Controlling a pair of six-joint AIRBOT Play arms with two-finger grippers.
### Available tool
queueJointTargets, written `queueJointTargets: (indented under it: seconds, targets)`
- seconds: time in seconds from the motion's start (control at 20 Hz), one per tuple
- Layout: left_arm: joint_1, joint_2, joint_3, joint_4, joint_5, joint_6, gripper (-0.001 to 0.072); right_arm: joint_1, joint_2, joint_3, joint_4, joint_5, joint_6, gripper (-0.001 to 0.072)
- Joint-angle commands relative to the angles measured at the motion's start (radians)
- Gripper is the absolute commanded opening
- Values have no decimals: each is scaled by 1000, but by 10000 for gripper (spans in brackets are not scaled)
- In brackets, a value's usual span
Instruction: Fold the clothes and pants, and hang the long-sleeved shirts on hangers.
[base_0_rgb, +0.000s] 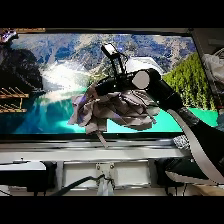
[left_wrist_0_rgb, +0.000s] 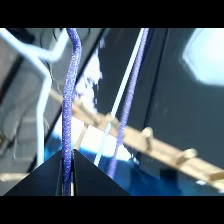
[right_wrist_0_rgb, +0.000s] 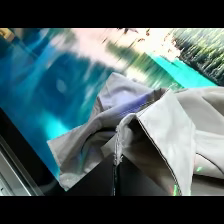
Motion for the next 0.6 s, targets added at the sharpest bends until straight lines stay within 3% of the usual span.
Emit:
queueJointTargets:
  seconds: [0.0, 0.3, 0.35, 0.5, 0.55]
  targets:
    - [-53, 124, 1, -37, -6, 3, 20, 0, 0, 0, -7, -34, -4, 31]
    - [-259, 404, 1, -132, -6, -3, 19, 0, 0, 0, -72, -110, -4, 31]
    - [-319, 453, 1, -142, -26, -47, 20, 0, 0, 0, -83, -119, -4, 31]
    - [-530, 592, -6, -143, -250, -207, 19, 0, 0, 0, -150, -168, -3, 31]
    - [-602, 633, -25, -143, -334, -216, 19, 0, 0, 0, -168, -183, -3, 31]
